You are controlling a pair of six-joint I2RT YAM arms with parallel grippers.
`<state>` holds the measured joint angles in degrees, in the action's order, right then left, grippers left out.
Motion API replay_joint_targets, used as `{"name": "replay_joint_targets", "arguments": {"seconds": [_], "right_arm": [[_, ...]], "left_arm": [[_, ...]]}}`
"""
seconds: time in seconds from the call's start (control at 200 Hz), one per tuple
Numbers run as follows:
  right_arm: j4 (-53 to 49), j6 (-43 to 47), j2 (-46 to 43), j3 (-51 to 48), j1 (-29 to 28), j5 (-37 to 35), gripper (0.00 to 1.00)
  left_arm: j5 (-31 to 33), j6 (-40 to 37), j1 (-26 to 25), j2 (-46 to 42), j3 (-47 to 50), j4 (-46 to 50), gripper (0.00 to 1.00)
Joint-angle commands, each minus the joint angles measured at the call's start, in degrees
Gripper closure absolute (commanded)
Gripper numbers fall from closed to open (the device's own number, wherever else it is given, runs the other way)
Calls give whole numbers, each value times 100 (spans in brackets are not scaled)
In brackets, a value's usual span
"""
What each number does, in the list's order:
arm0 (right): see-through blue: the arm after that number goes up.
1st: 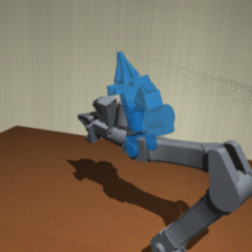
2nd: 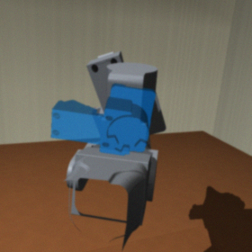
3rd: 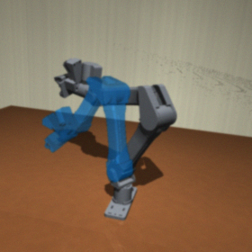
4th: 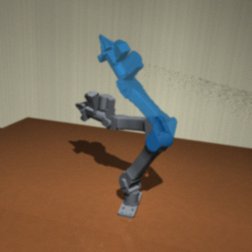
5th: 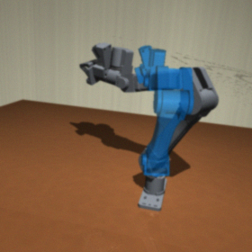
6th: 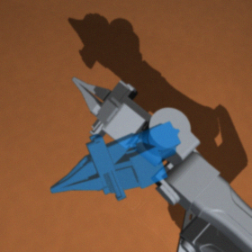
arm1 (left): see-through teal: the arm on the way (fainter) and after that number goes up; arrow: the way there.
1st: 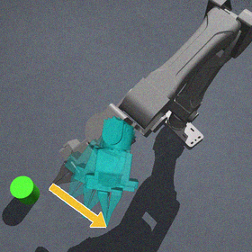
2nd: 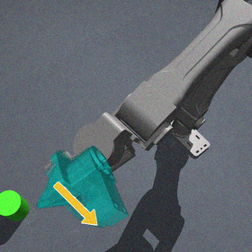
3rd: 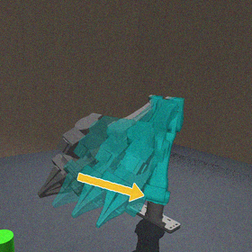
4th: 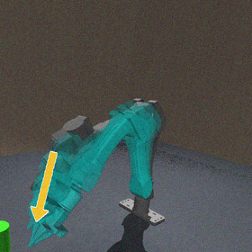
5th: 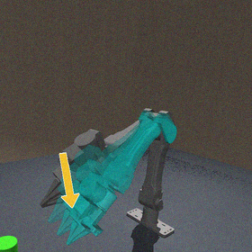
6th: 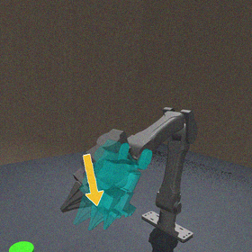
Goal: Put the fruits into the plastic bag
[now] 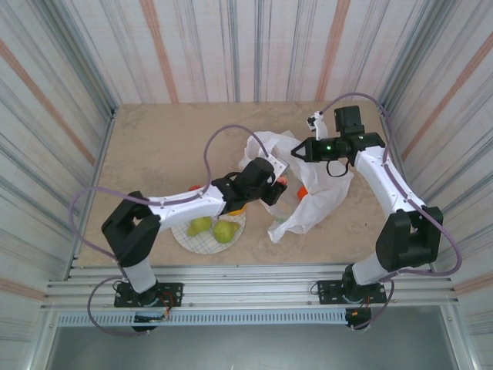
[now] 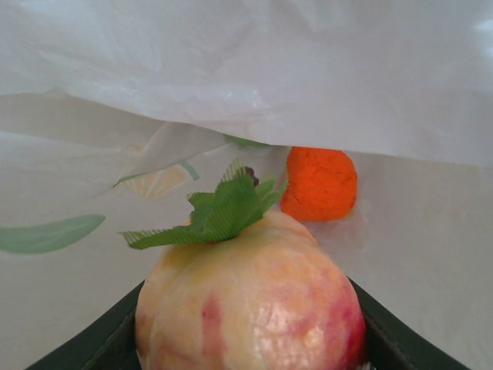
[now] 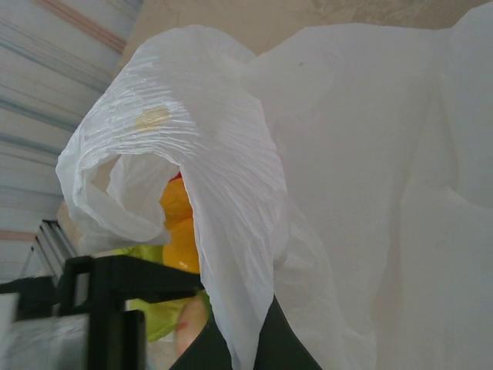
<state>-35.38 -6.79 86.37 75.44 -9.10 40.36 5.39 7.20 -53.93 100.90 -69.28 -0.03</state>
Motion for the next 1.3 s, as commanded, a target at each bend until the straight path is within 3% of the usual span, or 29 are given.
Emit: {"name": "replay_joint_targets", "arguments": {"seconds": [0.0, 0.356, 0.711, 1.047, 1.293], "right_arm": [[-16, 45, -225, -17, 131, 287, 100], [156, -192, -262, -29, 417, 645, 100], [114, -178, -213, -24, 440, 587, 100], [92, -131, -237, -81, 466, 543, 100], [83, -101, -332, -143, 507, 443, 100]], "left_arm": [[-135, -171, 40, 438, -297, -510, 52], [474, 97, 18, 1858, -1033, -1740, 52], [977, 340, 41, 2715, -1674, -1813, 46], [757, 689, 40, 2156, -1223, -1801, 26], [406, 882, 39, 1171, -307, -1748, 24]]}}
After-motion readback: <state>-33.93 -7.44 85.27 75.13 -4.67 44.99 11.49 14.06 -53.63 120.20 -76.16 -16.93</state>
